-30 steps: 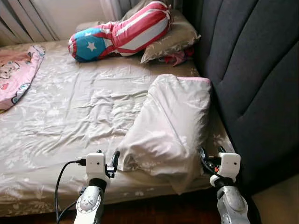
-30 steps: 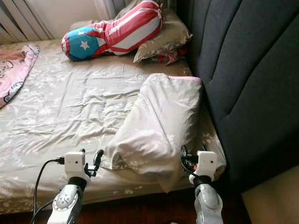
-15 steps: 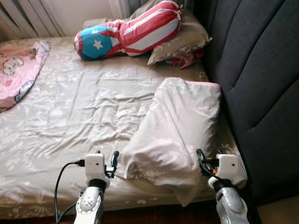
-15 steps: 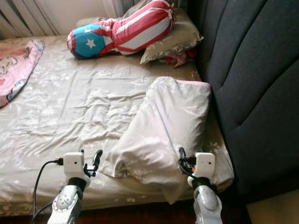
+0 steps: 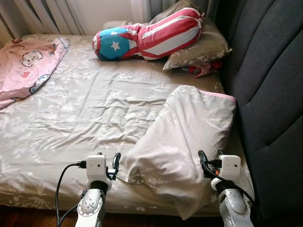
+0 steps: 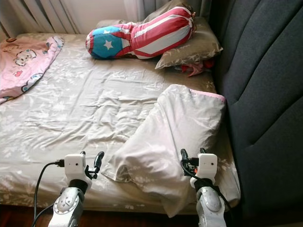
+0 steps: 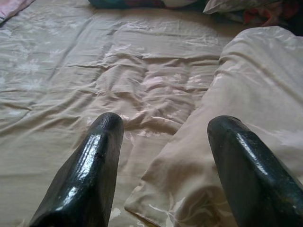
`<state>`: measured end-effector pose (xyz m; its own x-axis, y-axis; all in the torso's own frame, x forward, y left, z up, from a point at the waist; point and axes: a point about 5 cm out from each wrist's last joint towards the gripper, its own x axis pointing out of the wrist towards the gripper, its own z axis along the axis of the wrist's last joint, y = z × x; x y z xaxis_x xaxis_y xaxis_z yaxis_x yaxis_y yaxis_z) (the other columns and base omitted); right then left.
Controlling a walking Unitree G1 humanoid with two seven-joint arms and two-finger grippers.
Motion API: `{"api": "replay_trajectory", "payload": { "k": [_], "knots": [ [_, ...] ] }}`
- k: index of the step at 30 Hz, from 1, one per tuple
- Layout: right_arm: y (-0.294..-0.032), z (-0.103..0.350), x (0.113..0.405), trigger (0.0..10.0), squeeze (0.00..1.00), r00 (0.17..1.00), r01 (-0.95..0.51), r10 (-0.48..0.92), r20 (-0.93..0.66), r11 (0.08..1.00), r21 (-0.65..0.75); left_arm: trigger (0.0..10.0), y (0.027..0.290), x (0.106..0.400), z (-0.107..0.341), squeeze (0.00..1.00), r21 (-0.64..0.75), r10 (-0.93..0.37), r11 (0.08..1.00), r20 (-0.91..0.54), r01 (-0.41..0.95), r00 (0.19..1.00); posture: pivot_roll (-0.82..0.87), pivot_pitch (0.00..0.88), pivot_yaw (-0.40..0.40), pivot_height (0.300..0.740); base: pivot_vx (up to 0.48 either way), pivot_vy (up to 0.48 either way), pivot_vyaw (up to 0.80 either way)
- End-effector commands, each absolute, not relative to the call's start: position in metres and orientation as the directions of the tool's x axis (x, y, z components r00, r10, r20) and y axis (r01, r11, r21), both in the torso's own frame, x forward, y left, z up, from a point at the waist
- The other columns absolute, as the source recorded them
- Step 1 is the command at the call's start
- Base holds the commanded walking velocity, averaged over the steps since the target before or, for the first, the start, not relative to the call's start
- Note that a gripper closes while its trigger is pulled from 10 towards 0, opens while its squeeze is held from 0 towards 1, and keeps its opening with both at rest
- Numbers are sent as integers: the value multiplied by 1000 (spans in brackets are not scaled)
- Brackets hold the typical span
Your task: Clean up the room
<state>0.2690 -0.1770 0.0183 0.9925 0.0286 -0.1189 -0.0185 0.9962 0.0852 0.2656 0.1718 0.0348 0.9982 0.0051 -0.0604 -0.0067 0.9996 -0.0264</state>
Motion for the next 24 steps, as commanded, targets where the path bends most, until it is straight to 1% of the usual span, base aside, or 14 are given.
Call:
{"api": "replay_trajectory", "payload": {
  "k": [1,20,24],
  "knots": [
    [-178,13,265,10000,0,989,-10,24,-145,995,96,10000,172,265,36,0,-39,8,999,-59,-11,998,-138,156,-1,740,0,0,0],
    [-171,4,269,10000,0,980,12,9,-200,994,104,10000,173,265,38,0,-38,-18,999,-68,16,997,-120,173,15,740,0,0,0],
    [-170,3,269,10000,0,979,9,14,-205,994,109,10000,172,265,38,0,-42,-20,999,-71,17,997,-122,175,12,740,269,0,0]
  ]
}}
